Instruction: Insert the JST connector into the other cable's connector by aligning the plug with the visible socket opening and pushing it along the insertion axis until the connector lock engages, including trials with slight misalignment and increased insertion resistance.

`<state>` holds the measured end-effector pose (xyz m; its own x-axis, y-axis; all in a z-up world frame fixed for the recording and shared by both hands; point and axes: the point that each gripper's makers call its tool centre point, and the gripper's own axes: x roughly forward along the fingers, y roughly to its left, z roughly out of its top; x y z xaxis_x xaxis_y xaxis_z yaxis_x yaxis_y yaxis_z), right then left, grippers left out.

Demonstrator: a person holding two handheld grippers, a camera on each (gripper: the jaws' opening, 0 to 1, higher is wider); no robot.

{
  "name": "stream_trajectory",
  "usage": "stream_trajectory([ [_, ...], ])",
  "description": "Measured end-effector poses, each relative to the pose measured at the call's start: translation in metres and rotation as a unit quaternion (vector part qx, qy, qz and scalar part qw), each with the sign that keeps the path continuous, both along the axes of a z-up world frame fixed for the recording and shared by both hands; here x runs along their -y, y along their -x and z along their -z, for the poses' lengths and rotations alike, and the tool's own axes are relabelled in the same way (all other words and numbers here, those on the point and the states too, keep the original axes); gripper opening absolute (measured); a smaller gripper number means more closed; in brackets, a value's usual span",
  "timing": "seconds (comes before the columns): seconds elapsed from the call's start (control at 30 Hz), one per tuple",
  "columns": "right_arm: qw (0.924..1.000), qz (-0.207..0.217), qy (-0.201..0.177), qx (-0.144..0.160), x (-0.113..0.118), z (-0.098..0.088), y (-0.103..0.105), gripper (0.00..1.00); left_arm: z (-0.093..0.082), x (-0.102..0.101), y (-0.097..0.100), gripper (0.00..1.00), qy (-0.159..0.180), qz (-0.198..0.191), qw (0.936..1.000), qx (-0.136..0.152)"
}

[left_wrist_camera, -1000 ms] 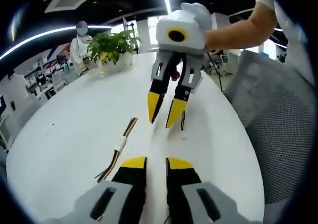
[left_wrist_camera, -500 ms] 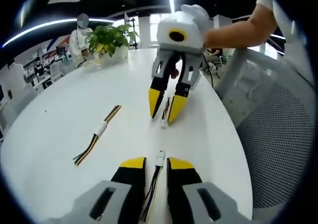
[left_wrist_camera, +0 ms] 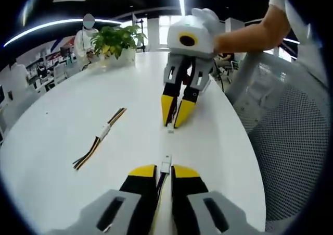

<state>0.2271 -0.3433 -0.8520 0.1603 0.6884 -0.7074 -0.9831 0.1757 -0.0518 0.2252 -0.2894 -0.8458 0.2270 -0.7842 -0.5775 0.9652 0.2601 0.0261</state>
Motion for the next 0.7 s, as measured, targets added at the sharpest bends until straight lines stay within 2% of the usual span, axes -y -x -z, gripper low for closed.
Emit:
stream_trajectory([
  [0.37,1.0000,0.004,0.003,-0.002,0.001,-0.001,0.001,0.04,-0.001,0.001,-0.001,0.01,-0.004,0.008,0.9999,0.013],
  [0.7,0.9997,0.018,-0.009,0.010,-0.003,-0.013,-0.006,0.04,-0.010,-0.001,-0.008,0.00,-0.001,0.005,0.9996,0.027],
])
